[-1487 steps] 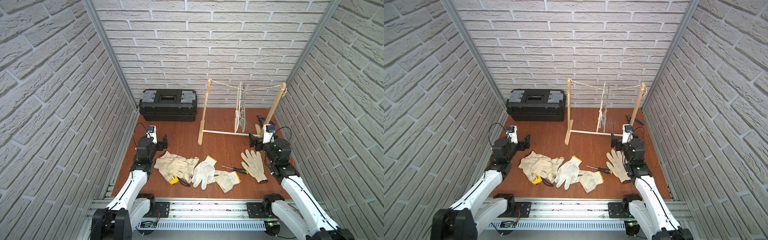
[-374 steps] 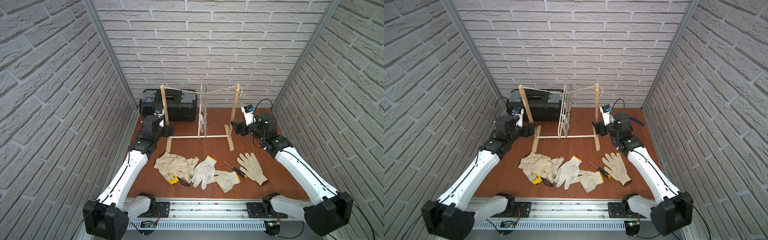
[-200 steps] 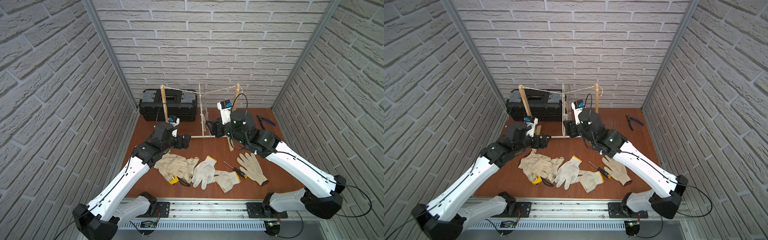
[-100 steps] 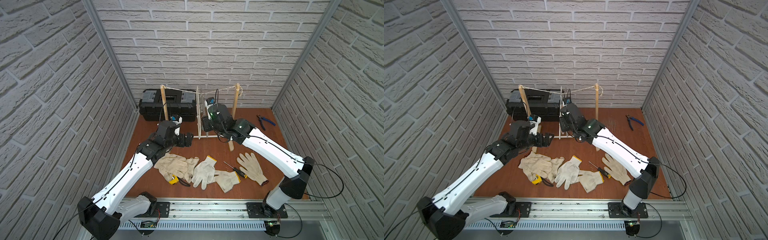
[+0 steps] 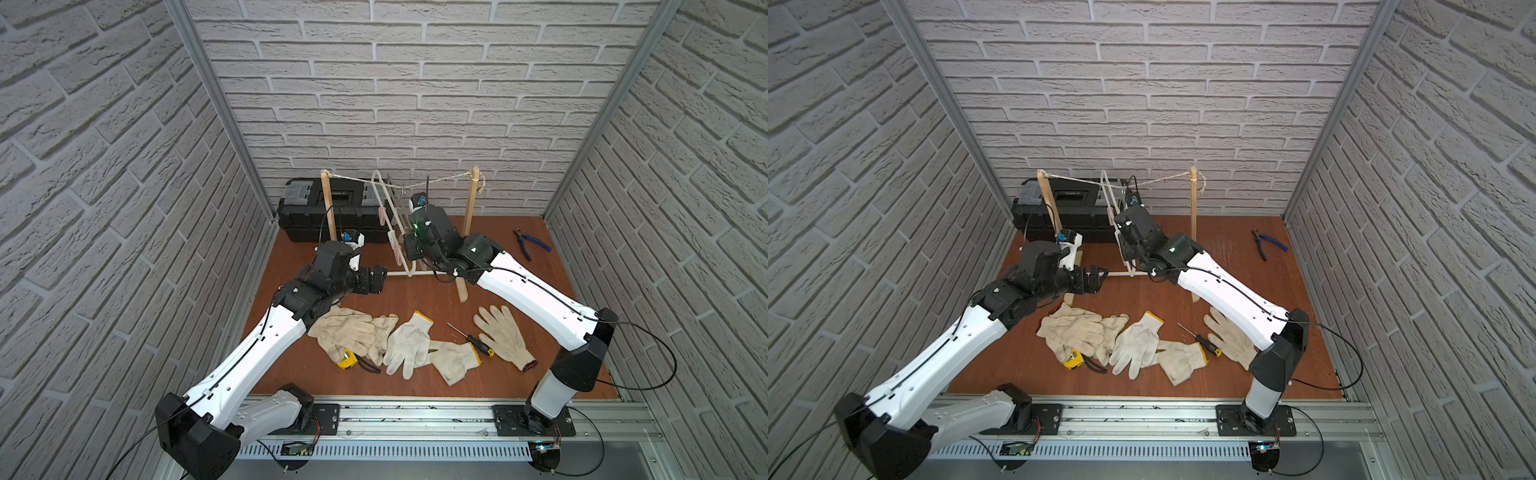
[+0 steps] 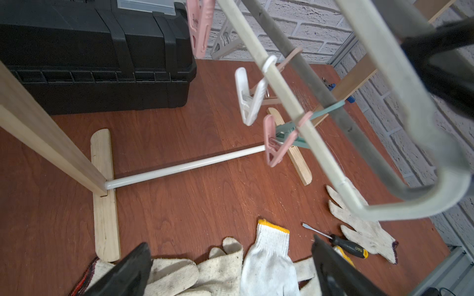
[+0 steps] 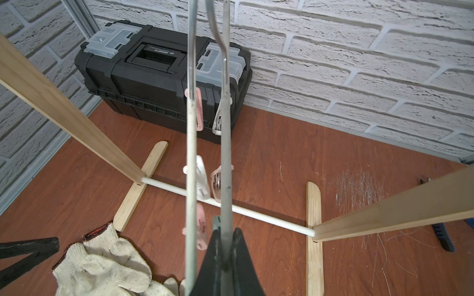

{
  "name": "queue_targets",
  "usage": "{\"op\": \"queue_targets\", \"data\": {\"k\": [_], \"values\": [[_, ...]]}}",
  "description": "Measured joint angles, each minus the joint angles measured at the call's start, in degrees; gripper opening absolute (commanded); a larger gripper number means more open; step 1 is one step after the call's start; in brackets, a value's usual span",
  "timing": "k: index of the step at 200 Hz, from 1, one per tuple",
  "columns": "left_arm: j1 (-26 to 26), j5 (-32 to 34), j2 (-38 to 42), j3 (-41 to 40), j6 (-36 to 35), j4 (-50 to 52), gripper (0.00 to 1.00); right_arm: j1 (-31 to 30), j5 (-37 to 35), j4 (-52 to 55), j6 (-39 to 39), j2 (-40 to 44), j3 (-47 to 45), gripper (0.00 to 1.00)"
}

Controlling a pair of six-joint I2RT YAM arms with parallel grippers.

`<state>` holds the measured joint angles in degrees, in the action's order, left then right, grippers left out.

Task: Clip the gloves onto a hanger to dry
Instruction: Adjust the hanger on the clothesline.

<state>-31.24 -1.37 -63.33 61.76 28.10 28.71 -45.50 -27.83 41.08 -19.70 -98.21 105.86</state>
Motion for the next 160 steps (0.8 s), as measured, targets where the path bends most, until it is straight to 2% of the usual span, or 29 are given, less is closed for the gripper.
{"op": "queue_targets", "data": {"k": [68, 160], "values": [[0.24, 0.11, 0.00, 0.00, -0.44, 0.07, 0.98, 1.95, -2.84, 1.88, 2.43, 3.10, -2.64, 0.02], [3.10, 1.42, 3.32, -1.46, -1.95, 4.15, 0.98, 11.32, -3.89, 5.53, 4.39, 15.17, -8.94, 0.03]]}}
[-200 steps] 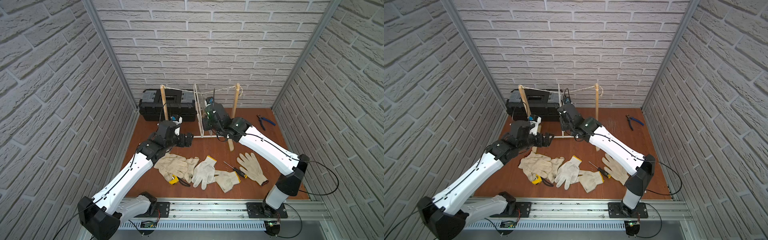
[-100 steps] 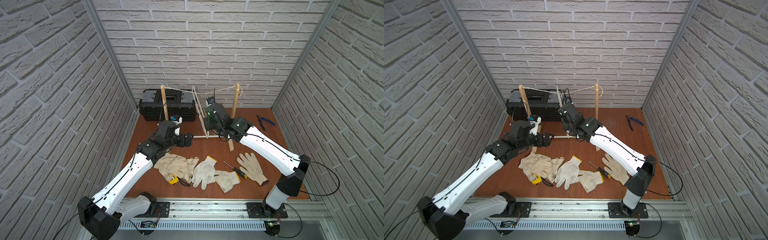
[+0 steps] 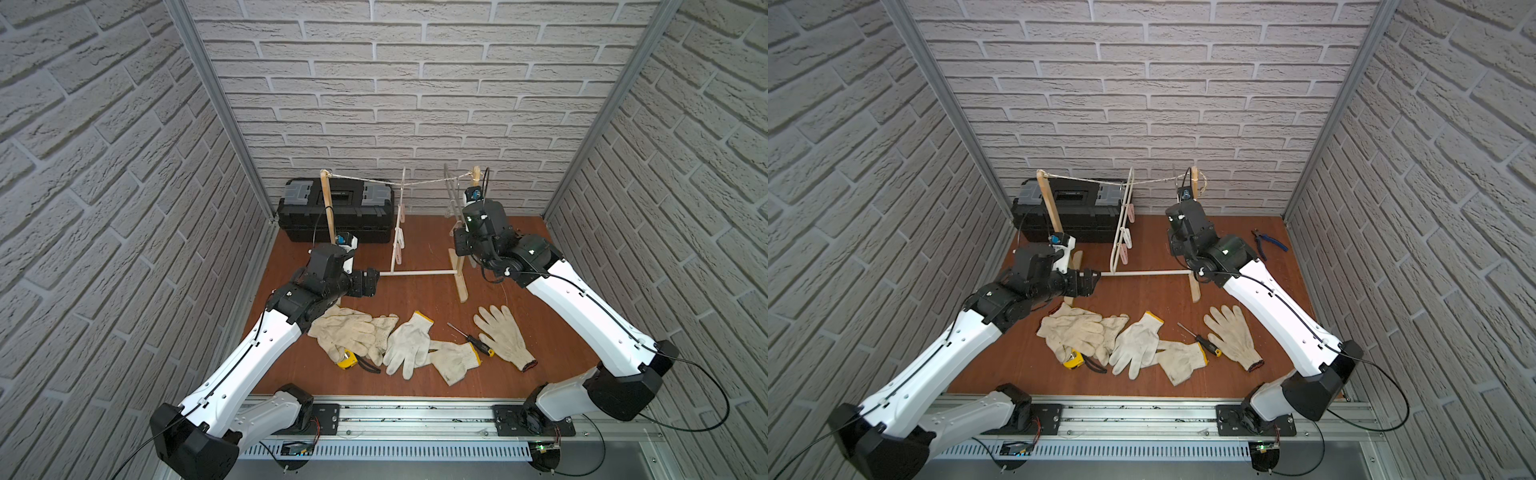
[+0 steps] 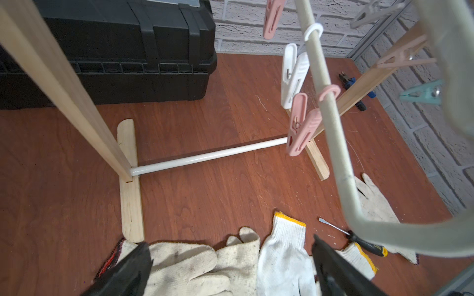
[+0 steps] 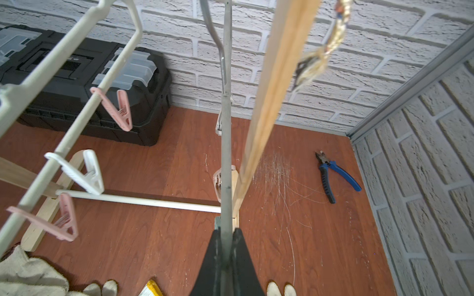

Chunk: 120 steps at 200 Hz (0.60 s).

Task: Clip the gloves onto a hanger to dry
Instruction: Adjust the hanger on the clothesline.

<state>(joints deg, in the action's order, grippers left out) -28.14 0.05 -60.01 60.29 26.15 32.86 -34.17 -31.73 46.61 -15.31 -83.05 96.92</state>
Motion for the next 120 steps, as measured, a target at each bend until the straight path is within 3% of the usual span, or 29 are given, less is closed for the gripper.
{"op": "queue_targets", "data": {"k": [22, 42, 86, 120], "values": [[1.09, 0.76, 1.46, -0.59, -0.90, 2.05, 0.98, 1.05, 0.07, 0.26, 0.79, 0.70, -0.02, 0.06], [2.54, 1.20, 2.47, -2.40, -1.11, 3.43, 0.98, 1.51, 0.17, 0.44, 1.27, 0.90, -0.26, 0.19], [6.47, 1.18, 4.57, -11.04, 1.11, 4.26, 0.98, 1.62, 1.53, 0.44, 2.08, 1.29, -1.62, 0.31], [12.26, 1.29, 7.02, -16.37, 5.33, 4.70, 0.92, 1.62, 3.52, 0.70, 2.40, 2.29, -1.70, 0.47]]}}
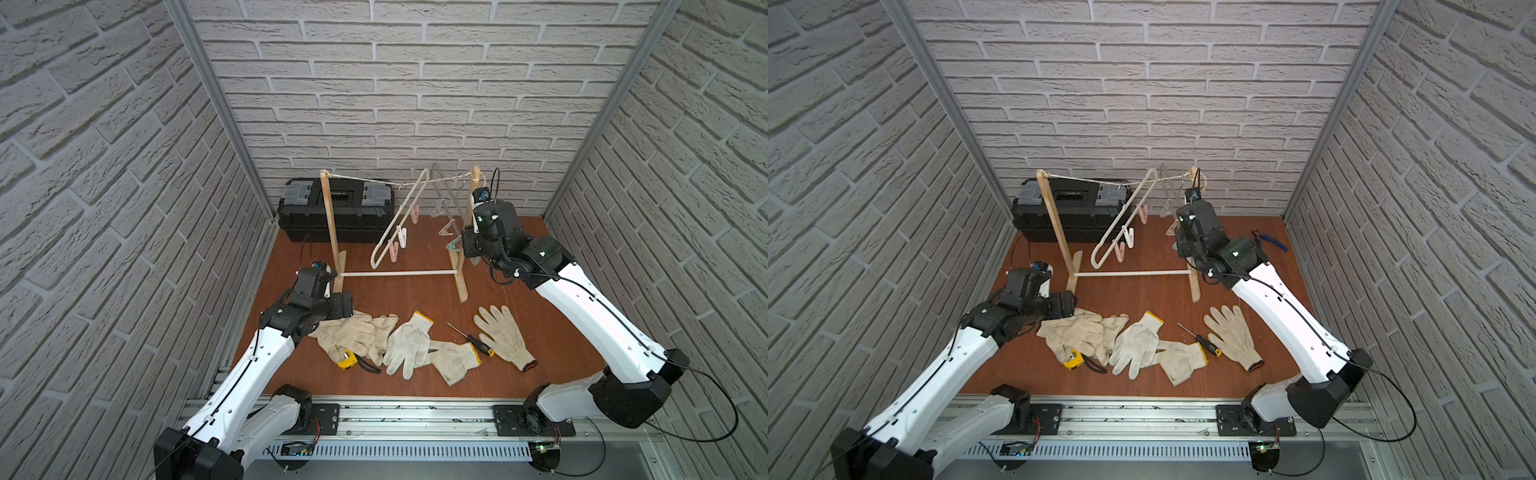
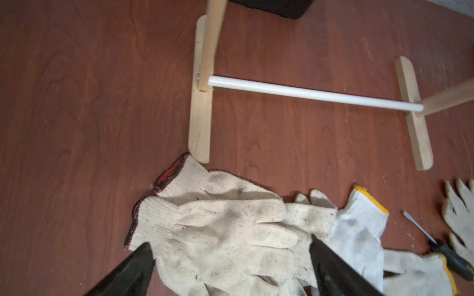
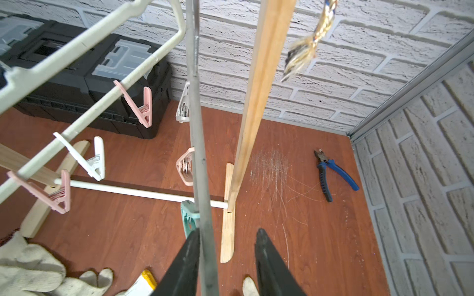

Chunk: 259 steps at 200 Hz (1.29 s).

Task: Clip the gloves onto a hanger to dry
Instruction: Adjust the hanger on the clothesline, then pick up the glove from the center of the board.

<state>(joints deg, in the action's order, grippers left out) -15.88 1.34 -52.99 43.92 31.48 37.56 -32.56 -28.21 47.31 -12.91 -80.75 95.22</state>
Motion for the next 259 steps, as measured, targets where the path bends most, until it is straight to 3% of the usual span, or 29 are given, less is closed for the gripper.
{"op": "queue_targets", "data": {"k": [36, 64, 96, 124, 167, 219, 239, 259], "values": [[7.74, 0.98, 3.89, -8.59, 6.03, -0.72, 0.84, 0.00, 3.69, 2.73, 1.05, 3.52, -0.24, 0.60], [11.08, 3.58, 4.09, -14.95, 11.43, -1.64, 0.76, -0.02, 10.71, 4.90, 2.45, 8.57, -2.45, 0.63], [12.11, 6.43, 1.09, -18.21, 14.80, -4.20, 0.72, -1.55, 21.66, 5.66, 3.32, 13.20, -5.88, 0.64], [12.39, 7.39, -3.41, -18.51, 15.80, -8.15, 0.68, -6.80, 27.82, 4.66, 3.19, 13.33, -7.32, 0.64], [12.39, 7.58, -7.10, -18.51, 15.85, -12.37, 0.59, -12.74, 31.10, 0.22, 2.08, 10.12, -9.38, 0.64], [12.15, 7.61, -13.66, -17.81, 15.26, -16.63, 0.51, -15.78, 31.87, -3.15, 1.31, 4.81, -9.66, 0.65], [11.78, 7.91, -16.00, -16.61, 14.93, -17.53, 0.39, -15.93, 31.87, -3.69, 1.33, 4.79, -9.66, 0.65], [11.43, 7.89, -17.97, -15.76, 14.69, -18.93, 0.21, -16.02, 31.87, -4.26, 1.33, 4.79, -9.68, 0.65]]}}
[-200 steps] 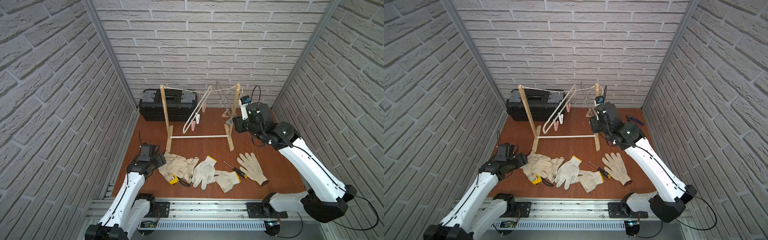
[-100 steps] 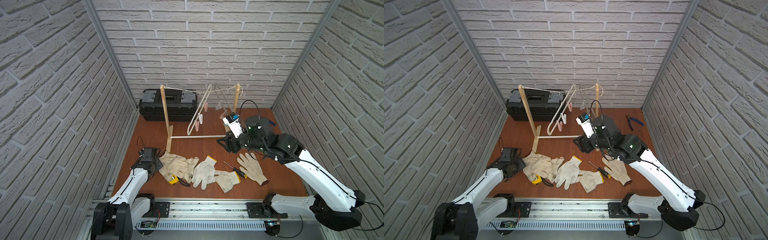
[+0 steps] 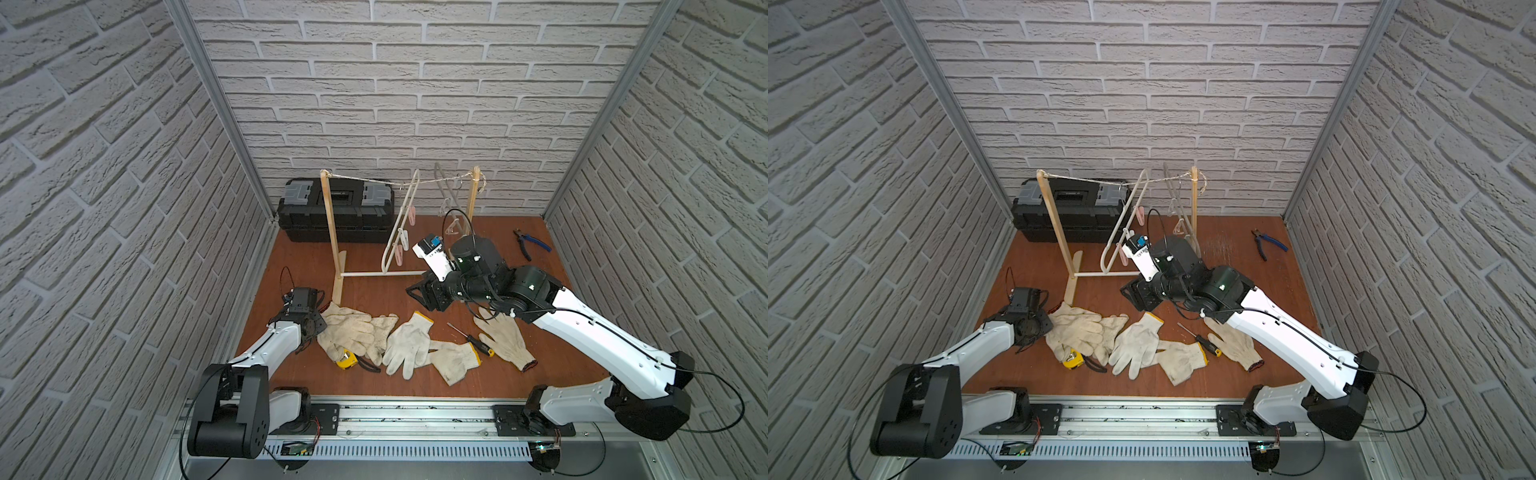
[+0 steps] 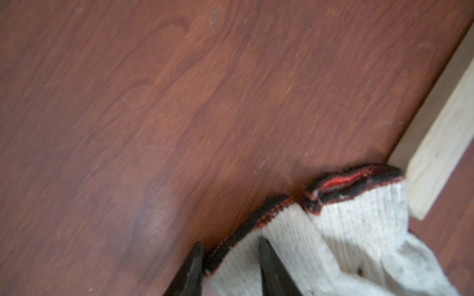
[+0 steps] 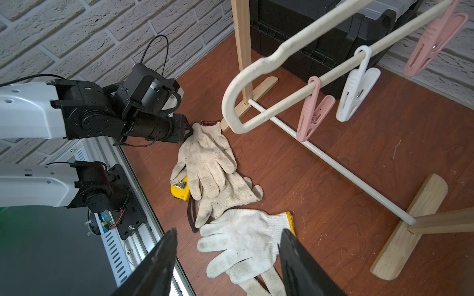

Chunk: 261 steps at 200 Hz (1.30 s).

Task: Clip the gloves onto a hanger to dry
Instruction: Pick up the glove from the center of the board.

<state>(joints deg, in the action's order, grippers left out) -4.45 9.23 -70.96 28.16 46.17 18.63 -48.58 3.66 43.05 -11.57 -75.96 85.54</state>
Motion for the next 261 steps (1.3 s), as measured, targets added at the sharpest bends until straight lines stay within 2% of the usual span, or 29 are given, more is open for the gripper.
{"op": "queue_targets", "data": {"k": [20, 53, 78, 127, 165, 187, 226, 261], "values": [[-0.37, -0.31, -0.42, 0.11, -0.07, -0.85, 0.00, -0.02, 0.02, -0.50, 0.00, 0.00, -0.04, 0.65], [-0.50, -0.94, 0.24, 0.50, -1.03, -0.09, 0.00, -0.02, 0.46, -1.07, -0.02, 0.00, -0.90, 0.65], [-0.72, -1.14, 4.63, 2.05, -3.10, 5.44, 0.00, -0.02, 1.95, -2.05, -0.55, 0.00, -2.19, 0.65], [-4.00, 0.33, 18.27, 15.21, -10.86, 14.47, 0.00, -0.02, 6.32, -5.22, -2.10, 0.00, -4.31, 0.66], [-8.96, -2.05, 22.60, 25.11, -22.18, 17.84, 0.00, -0.02, 11.41, -8.83, -1.88, -0.63, -4.39, 0.66], [-12.59, -5.62, 21.94, 30.23, -30.23, 18.78, 0.00, -0.02, 14.45, -12.37, -0.37, -1.11, -4.39, 0.66], [-22.47, -10.12, 19.32, 37.13, -45.70, 20.39, 0.00, -0.02, 16.87, -17.27, 4.90, -2.71, -2.69, 0.67], [-26.18, -13.66, 17.40, 41.55, -55.19, 21.24, 0.00, -0.02, 17.22, -20.85, 9.03, -5.09, 0.13, 0.67]]}}
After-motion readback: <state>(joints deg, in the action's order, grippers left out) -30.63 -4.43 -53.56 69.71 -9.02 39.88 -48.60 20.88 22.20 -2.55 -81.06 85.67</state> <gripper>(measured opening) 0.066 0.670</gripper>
